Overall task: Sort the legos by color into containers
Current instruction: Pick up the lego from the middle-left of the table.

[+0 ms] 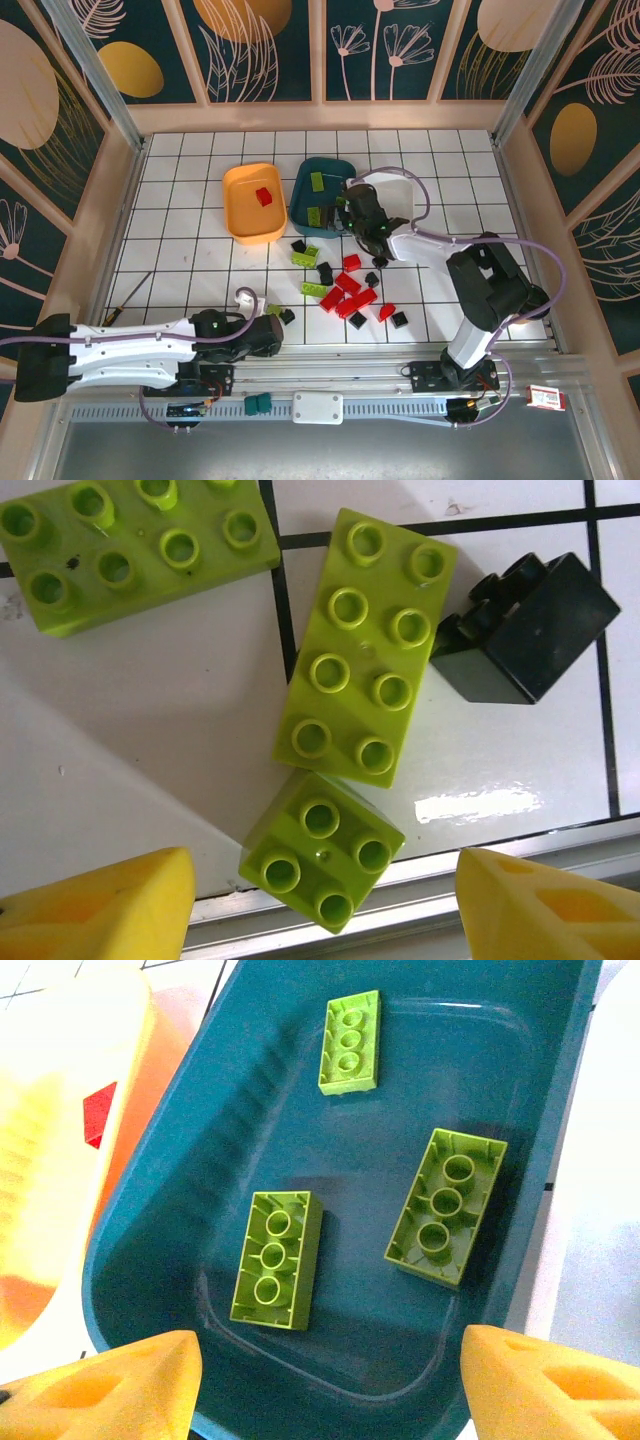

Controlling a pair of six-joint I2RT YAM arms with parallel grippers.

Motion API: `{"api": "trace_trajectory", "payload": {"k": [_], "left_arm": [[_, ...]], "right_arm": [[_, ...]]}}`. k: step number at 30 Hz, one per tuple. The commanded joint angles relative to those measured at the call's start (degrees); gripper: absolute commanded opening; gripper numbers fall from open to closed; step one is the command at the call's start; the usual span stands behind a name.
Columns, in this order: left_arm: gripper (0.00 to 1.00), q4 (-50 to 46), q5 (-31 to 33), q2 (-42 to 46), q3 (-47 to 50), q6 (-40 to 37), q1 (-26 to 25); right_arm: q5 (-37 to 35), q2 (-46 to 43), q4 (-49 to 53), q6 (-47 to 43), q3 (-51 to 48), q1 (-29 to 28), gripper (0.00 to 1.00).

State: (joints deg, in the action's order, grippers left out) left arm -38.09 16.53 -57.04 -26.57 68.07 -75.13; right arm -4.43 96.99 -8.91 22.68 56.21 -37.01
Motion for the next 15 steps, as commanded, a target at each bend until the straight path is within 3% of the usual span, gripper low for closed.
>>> {"api": "trace_trajectory", "payload": {"k": [1, 8, 15], "left_arm": [[0.68, -0.43, -0.19, -2.55, 0.31, 0.46, -0.45], [0.6, 3.75, 0.74, -8.56, -0.94, -3.38, -0.39], [0.4, 4.97, 0.43, -9.64, -1.08, -3.83, -0.45]], "right_arm": [[-0.41, -3.04, -2.54, 0.45, -1.39, 0.93, 0.69], [-0.27, -4.43, -2.69, 0.44, -2.14, 1.73, 0.7], [-0.36, -4.87, -2.62, 0.55, -2.51, 2.03, 0.7]]}}
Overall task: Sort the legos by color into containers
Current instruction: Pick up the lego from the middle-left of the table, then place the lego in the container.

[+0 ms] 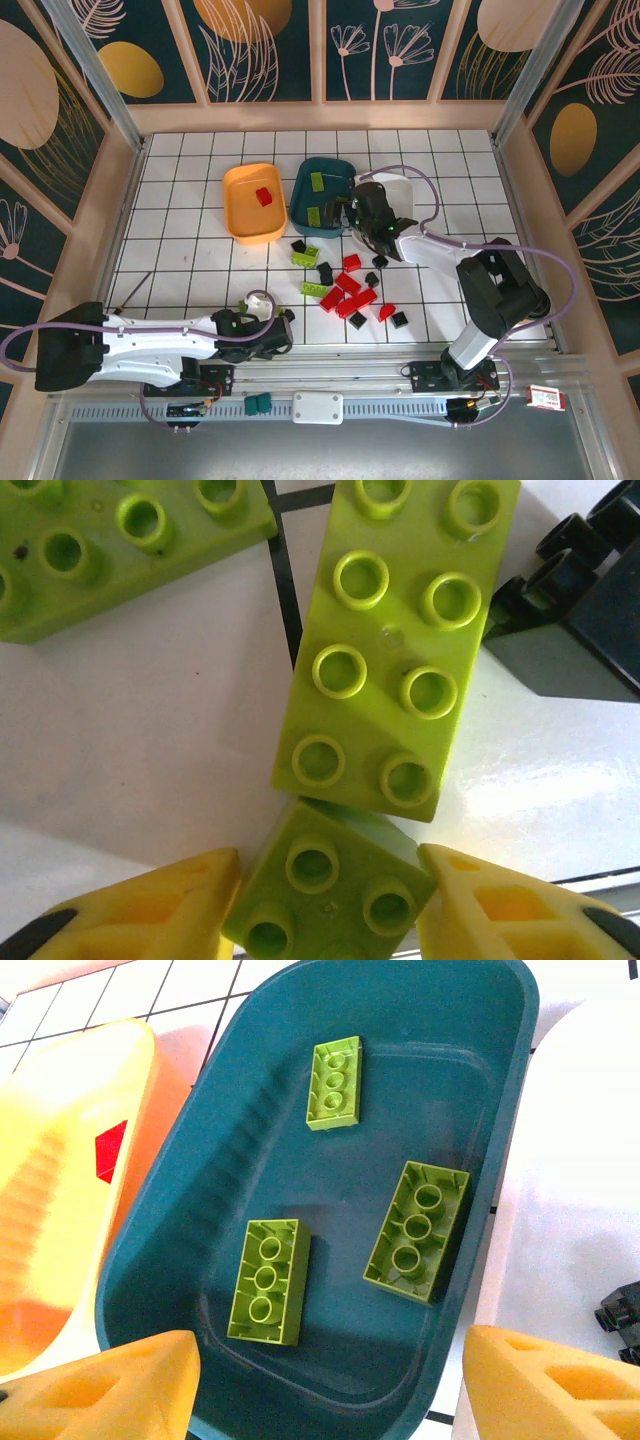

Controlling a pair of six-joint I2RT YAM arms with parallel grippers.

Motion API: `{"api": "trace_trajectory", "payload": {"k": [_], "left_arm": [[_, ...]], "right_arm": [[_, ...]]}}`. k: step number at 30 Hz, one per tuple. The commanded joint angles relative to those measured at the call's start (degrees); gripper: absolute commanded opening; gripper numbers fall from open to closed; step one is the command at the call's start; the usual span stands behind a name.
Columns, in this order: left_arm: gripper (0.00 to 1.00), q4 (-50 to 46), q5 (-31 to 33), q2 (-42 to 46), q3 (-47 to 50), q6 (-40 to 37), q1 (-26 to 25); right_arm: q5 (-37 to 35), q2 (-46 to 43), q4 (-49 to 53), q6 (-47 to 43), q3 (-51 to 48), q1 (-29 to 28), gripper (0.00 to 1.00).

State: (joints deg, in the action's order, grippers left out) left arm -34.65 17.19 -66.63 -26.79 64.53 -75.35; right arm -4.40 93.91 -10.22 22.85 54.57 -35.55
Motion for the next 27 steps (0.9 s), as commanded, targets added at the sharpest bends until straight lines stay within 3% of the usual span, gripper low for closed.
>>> {"api": "trace_trajectory", "payload": {"k": [1, 9, 14, 16, 20, 24, 27], "left_arm": [[0.38, 1.3, -0.23, 0.21, -0.91, -0.21, -0.23], [0.25, -3.78, 0.17, 3.32, -7.99, -1.77, -0.15], [0.26, -6.71, 6.79, 2.02, -17.84, -6.82, 0.75], [0.23, -5.41, 7.77, 0.45, -20.14, -10.98, 4.89], [0.21, 7.39, 6.25, -1.82, -22.17, -21.89, 16.1], [0.21, 19.42, 0.57, -10.38, -28.42, -29.57, 26.16], [0.21, 22.97, -0.92, -18.55, -36.76, -32.96, 29.94]], "right_arm": [[-0.43, -1.74, -1.36, 0.35, -0.86, 0.66, 0.7], [-0.28, -3.35, -1.9, 0.92, -2.45, 2.1, 0.7], [-0.22, -5.98, -2.6, 1.85, -5.36, 3.57, 0.7], [0.0, -7.09, -3.64, 2.6, -7.26, 3.82, 0.71], [0.62, -8.67, -4.31, 3.81, -10.18, 3.84, 0.71], [1.14, -10.25, -3.96, 4.39, -12.05, 3.82, 0.71], [1.33, -11.8, -3.47, 4.7, -13.41, 3.89, 0.7]]}}
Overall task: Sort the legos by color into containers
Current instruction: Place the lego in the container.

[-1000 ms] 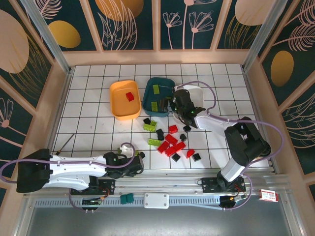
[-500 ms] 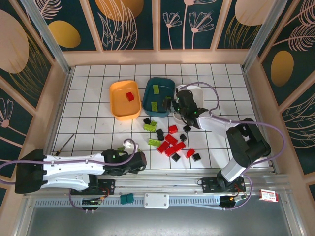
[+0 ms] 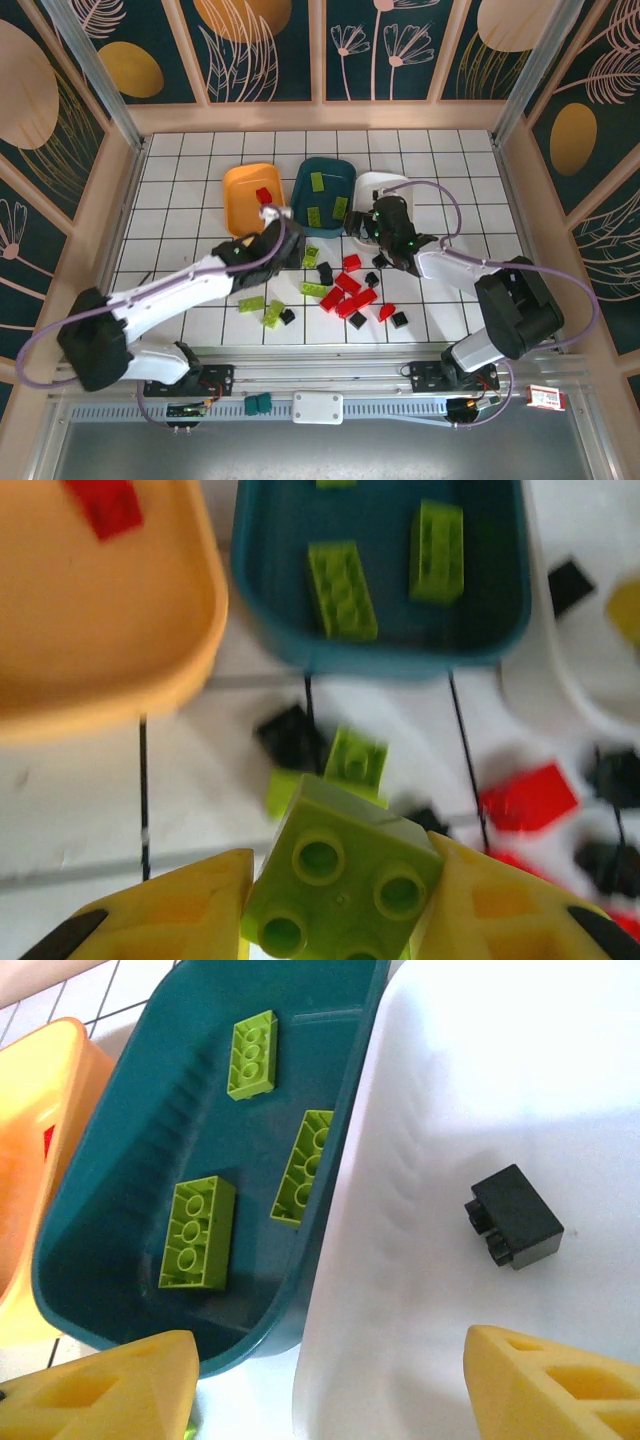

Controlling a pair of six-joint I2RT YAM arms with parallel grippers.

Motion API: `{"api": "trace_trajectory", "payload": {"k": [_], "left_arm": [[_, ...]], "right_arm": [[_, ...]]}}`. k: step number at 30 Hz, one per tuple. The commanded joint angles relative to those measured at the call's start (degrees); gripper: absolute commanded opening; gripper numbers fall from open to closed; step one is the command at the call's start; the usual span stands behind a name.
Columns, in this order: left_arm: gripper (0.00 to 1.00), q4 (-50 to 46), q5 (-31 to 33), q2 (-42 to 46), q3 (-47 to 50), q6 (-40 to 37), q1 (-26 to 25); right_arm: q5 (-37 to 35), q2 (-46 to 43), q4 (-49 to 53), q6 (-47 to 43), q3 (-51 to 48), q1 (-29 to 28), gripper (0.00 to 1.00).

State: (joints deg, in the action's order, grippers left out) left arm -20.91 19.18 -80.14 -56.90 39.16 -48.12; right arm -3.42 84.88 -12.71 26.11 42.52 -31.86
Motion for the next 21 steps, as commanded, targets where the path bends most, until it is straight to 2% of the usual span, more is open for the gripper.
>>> {"api": "trace_trajectory", "payload": {"k": [1, 6, 13, 16, 18, 19, 21], "left_arm": [[0.21, 9.58, -3.26, -7.57, -8.95, -8.43, 3.59], [0.19, 9.26, -7.09, -22.06, -21.28, -9.7, 7.84], [0.22, 6.02, -8.21, -36.87, -34.04, -10.24, 9.39], [0.39, 4.82, -7.67, -40.12, -37.99, -10.18, 9.79], [0.56, 4.56, -8.18, -40.49, -39.69, -9.98, 9.89], [0.61, 4.61, -8.49, -39.98, -39.78, -9.97, 9.89], [0.64, 5.2, -8.89, -38.1, -39.09, -9.8, 9.89]], "right_arm": [[0.4, -3.32, -0.7, 1.57, -1.84, 0.13, 0.71], [1.25, -6.77, -0.15, 2.5, -5.07, 0.13, 0.71], [2.28, -10.56, 1.88, 2.72, -8.45, -0.63, 0.71], [2.28, -11.87, 2.37, 2.94, -9.75, -1.17, 0.71], [2.28, -12.81, 2.79, 3.21, -10.34, -1.29, 0.71], [2.2, -13.21, 2.92, 3.22, -10.53, -1.34, 0.71], [1.93, -14.06, 3.17, 3.25, -10.79, -1.37, 0.71]]}}
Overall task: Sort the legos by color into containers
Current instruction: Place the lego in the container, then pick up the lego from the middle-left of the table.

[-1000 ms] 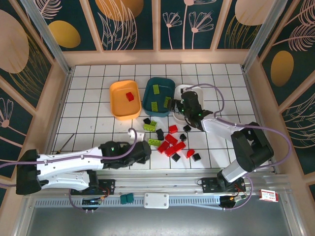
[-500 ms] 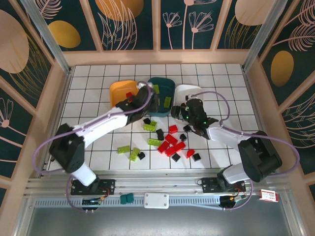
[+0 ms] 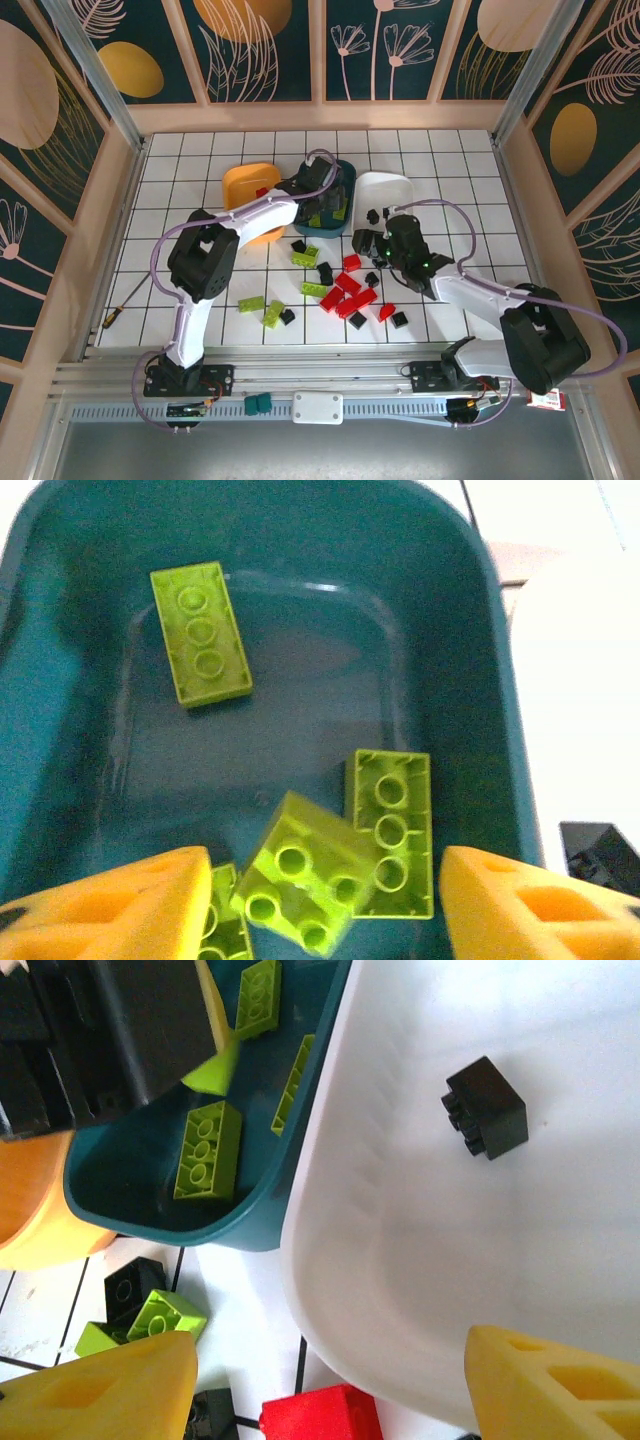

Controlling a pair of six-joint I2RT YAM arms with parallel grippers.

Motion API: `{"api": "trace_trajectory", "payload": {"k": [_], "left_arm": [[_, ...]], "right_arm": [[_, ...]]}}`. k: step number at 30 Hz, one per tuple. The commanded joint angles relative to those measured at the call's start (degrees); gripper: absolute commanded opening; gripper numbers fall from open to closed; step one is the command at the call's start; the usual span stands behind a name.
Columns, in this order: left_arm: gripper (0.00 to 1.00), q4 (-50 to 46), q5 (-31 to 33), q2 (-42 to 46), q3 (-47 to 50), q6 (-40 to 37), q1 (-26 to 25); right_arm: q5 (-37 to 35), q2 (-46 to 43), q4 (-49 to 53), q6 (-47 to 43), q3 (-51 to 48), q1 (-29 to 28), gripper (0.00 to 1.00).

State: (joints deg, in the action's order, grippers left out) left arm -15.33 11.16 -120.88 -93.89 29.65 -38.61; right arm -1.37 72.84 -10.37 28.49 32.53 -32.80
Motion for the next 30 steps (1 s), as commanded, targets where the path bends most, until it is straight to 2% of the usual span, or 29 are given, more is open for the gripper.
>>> {"api": "trace_trajectory", "payload": {"k": [1, 4, 8, 11, 15, 20, 24, 30], "left_arm": [[0.65, 0.06, -1.22, 4.06, -0.95, -0.25, 0.43], [0.67, 1.22, -2.85, 9.19, 4.74, 0.48, 0.39], [0.7, 5.11, -5.43, 20.29, 18.36, 2.6, 0.21], [0.72, 5.72, -5.12, 29.82, 29.07, 3.61, -1.64], [0.74, 1.01, -1.5, 39.97, 40.48, 4.67, -5.8], [0.7, -6.23, -0.97, 50.61, 52.31, 10.64, -11.34], [0.63, -10.49, -0.88, 55.09, 56.95, 15.39, -16.5], [0.52, -12.31, 0.59, 53.73, 58.21, 18.37, -22.34]], "right_arm": [[-0.24, -2.4, 0.93, 0.88, -0.84, -0.43, 0.71], [-0.13, -3.28, 0.77, 0.93, -1.07, -0.43, 0.71], [0.22, -3.51, 0.44, 0.95, -1.04, -0.6, 0.71], [0.19, -3.32, 0.24, 0.82, -1.19, -0.68, 0.71], [0.22, -2.8, -0.56, 0.76, -1.67, -0.7, 0.71], [0.22, -1.02, -1.55, 0.74, -1.93, -0.76, 0.72], [0.18, 0.44, -2.26, 0.86, -1.86, -0.71, 0.72], [0.22, 1.34, -2.6, 0.95, -1.11, -0.74, 0.72]]}}
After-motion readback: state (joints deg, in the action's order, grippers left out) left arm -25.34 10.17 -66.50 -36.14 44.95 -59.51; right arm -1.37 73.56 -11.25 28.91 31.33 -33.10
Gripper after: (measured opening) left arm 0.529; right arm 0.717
